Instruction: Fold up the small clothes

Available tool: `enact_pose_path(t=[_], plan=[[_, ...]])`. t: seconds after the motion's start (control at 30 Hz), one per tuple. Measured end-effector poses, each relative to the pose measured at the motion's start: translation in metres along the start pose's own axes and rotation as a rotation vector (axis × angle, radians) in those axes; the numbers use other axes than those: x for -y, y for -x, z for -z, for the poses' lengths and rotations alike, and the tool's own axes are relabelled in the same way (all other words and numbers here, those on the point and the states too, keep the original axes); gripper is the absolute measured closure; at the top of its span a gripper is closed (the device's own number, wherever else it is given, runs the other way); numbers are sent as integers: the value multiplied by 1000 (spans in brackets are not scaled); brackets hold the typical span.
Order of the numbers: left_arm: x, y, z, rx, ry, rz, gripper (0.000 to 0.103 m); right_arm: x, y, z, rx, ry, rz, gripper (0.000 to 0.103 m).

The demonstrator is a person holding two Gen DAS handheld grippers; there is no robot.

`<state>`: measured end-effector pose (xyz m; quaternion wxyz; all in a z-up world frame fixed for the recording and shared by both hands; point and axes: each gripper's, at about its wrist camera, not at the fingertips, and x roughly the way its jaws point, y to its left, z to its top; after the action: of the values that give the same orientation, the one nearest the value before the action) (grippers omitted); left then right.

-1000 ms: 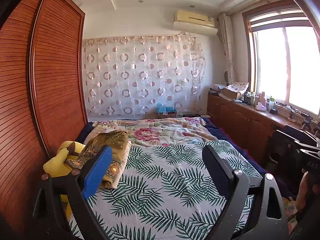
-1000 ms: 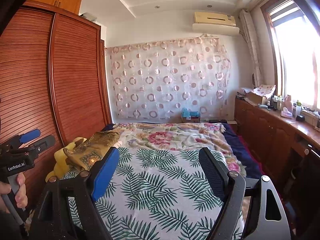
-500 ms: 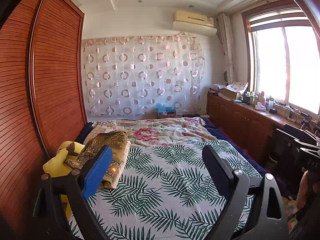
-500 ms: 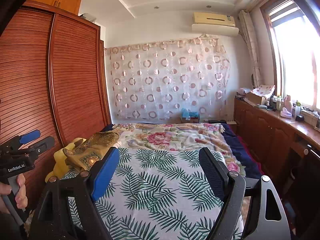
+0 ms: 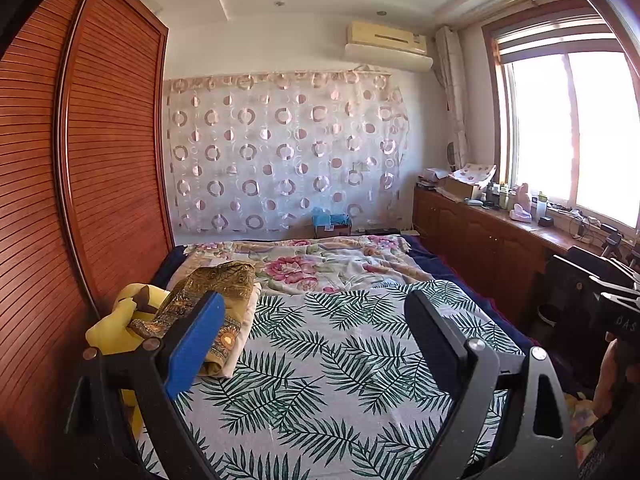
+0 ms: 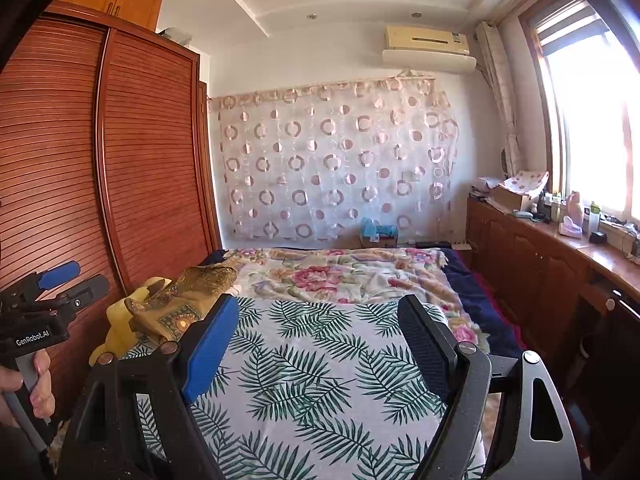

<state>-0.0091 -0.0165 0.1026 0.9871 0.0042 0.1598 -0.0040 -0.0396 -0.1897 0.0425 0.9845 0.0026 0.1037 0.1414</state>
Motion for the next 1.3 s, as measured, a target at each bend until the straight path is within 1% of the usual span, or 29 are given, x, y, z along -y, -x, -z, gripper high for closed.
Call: enact_pose_path(t=[1.3], plan=[[4, 0, 1, 2, -2, 1, 11, 5, 2, -2, 7, 4, -2, 20]])
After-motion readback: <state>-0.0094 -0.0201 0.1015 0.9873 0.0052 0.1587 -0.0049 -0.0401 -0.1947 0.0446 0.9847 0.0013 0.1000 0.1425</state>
